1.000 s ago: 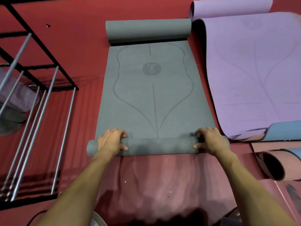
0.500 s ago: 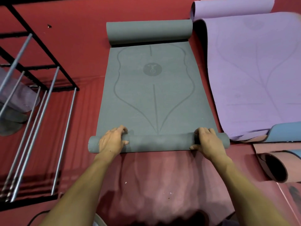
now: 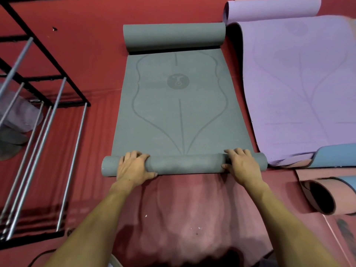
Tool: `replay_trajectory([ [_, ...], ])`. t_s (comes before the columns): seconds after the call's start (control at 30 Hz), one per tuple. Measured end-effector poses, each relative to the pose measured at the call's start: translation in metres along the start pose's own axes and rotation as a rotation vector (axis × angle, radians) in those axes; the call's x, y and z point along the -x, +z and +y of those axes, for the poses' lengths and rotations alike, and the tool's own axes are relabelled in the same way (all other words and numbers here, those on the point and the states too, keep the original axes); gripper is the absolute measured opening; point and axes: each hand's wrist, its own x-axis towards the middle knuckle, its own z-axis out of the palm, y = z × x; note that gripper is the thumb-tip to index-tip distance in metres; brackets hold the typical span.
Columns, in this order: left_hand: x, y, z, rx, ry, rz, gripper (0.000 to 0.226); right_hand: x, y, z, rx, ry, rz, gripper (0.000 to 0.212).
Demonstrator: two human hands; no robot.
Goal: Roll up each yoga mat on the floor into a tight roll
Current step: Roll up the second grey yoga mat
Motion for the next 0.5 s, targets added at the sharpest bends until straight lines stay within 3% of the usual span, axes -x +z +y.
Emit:
replay_trajectory([
  [0.17, 0.001, 0.012, -0.004, 0.024, 0.025, 0.130, 0.074, -0.004, 0.004, 0.004, 0.010, -0.039, -0.035, 0.046],
  [0.3, -0.002, 0.009, -0.003, -0.015, 0.032, 0.049, 0.084, -0.001, 0.013, 0.001, 0.124, -0.010, -0.050, 0.077],
  [0.37, -0.002, 0.011, -0.004, -0.043, 0.028, 0.036, 0.089, 0.005, 0.019, 0.001, 0.152, -0.011, -0.001, 0.083],
  [0.5, -0.001, 0.012, -0.002, -0.052, 0.038, 0.108, 0.075, 0.008, 0.026, 0.004, 0.138, -0.046, 0.166, 0.073],
])
